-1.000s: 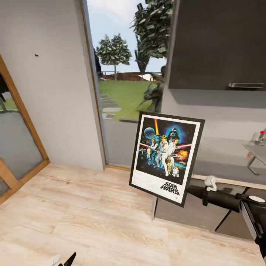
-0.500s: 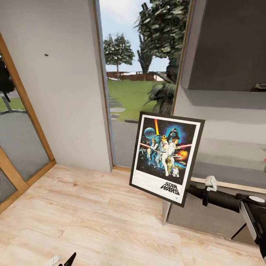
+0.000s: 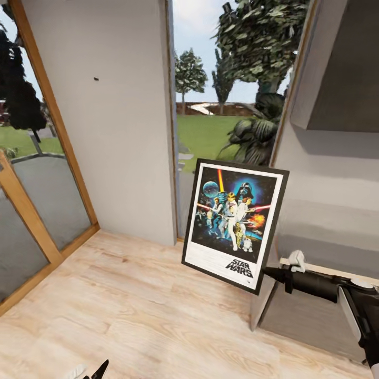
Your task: Pick up the poster from the kitchen countertop and hang it on one of the wall nails in the kitchen.
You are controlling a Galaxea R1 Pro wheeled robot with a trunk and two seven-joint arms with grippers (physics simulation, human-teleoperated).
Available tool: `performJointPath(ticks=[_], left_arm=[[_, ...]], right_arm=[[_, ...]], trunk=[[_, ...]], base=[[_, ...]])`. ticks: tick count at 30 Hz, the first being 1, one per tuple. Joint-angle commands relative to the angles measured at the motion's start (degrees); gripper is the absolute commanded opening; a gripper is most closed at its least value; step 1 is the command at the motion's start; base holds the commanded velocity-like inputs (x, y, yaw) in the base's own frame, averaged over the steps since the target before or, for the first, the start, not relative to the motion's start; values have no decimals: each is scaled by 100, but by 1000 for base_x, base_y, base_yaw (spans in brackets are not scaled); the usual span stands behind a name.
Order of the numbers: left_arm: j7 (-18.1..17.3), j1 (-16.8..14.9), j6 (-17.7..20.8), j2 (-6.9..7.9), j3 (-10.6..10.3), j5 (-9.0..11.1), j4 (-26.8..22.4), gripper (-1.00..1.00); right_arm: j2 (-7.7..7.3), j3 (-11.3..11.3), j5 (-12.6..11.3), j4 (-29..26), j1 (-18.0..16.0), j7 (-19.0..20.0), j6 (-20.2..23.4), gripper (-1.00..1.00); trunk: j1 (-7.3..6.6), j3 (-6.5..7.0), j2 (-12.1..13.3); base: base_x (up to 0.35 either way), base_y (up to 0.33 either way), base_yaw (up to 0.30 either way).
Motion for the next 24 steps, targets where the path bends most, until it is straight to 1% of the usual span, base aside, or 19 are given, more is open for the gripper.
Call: performJointPath(ticks=[1,10,12,17,20,23,24], left_arm=[[-9,-7,-33,0,-48,32,8,100],[-9,-7,-26,-2,-65,10,0,100],[-8,-7,-7,-7,-180,-104,-17,100],[-2,-7,16,-8,-303,-279,-25,100],[-6,-7,16,-2,-328,-339,-27,100],[-8,-7,13,-5,-359,-350,-27,100],[-9,-7,11,-6,-434,-354,-27,100]], right_arm=[[6,-7,-12,-5,-4,31,71,-100],[38,-7,-5,-8,-4,30,71,-100],[40,-7,0,-8,-4,14,71,-100],[40,-7,-10,-8,-4,-131,71,-100],[40,-7,-29,-8,-4,-191,71,-100],[42,-7,-41,-8,-4,-201,71,-100],[42,-7,-43,-8,-4,-205,71,-100]], trunk=[[4,-13,-13],[4,-13,-13],[4,-13,-13],[4,-13,-13],[4,-13,-13],[4,-13,-13],[4,-13,-13]], base=[[90,231,282],[106,266,287],[118,279,288],[135,280,288],[169,295,255],[196,304,103],[205,306,32]])
